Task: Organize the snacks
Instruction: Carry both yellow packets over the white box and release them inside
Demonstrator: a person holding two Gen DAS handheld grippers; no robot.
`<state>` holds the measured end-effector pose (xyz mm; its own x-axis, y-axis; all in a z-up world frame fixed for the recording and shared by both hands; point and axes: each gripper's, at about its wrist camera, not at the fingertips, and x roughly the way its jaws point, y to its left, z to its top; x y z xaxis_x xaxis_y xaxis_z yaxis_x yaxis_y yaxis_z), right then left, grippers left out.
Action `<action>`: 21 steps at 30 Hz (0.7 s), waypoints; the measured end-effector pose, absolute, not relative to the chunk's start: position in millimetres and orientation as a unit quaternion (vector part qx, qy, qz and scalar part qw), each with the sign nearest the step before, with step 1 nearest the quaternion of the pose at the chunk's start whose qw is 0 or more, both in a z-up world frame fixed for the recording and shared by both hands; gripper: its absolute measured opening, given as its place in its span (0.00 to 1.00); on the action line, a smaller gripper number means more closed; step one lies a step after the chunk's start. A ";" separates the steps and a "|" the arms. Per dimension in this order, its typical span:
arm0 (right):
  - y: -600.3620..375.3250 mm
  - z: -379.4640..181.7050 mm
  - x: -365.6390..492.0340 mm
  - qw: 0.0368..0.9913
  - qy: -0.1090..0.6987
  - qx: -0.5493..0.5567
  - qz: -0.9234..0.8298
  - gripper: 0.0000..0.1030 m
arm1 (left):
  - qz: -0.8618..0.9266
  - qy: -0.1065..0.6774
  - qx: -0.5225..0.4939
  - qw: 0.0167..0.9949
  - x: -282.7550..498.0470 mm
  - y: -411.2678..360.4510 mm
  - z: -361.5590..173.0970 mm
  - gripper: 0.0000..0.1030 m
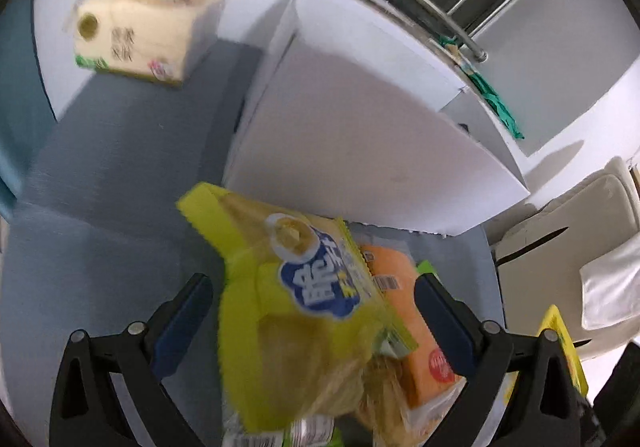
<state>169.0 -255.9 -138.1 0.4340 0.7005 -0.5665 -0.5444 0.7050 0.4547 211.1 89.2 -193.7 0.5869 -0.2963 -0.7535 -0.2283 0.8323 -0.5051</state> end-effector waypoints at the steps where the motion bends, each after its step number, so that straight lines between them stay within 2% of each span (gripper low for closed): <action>1: -256.8 -136.3 167.3 0.840 0.380 0.105 0.372 0.24 | -0.025 0.455 -0.299 0.839 212.3 89.8 -198.3 0.69; 2: -258.6 -135.8 165.5 0.840 0.378 0.108 0.374 0.24 | -0.020 0.456 -0.298 0.838 212.8 90.8 -201.1 0.57; 4: -260.6 -134.1 162.5 0.841 0.376 0.107 0.374 0.24 | -0.022 0.443 -0.301 0.844 207.7 94.4 -197.9 0.44; 9: -265.5 -137.1 161.7 0.838 0.379 0.115 0.375 0.24 | -0.026 0.407 -0.267 0.873 181.4 94.5 -175.0 0.43; 16: -261.2 -133.9 169.5 0.839 0.372 0.120 0.378 0.24 | -0.029 0.332 -0.147 0.931 128.8 63.1 -106.9 0.42; 21: -248.9 -108.6 188.9 0.850 0.348 0.105 0.381 0.24 | -0.036 0.290 -0.115 0.950 136.4 59.7 -61.6 0.42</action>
<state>188.9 -248.9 -108.6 0.4679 0.7204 -0.5119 -0.5743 0.6881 0.4434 136.4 59.7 -61.6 0.8297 -0.1344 -0.5418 0.0013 0.9710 -0.2389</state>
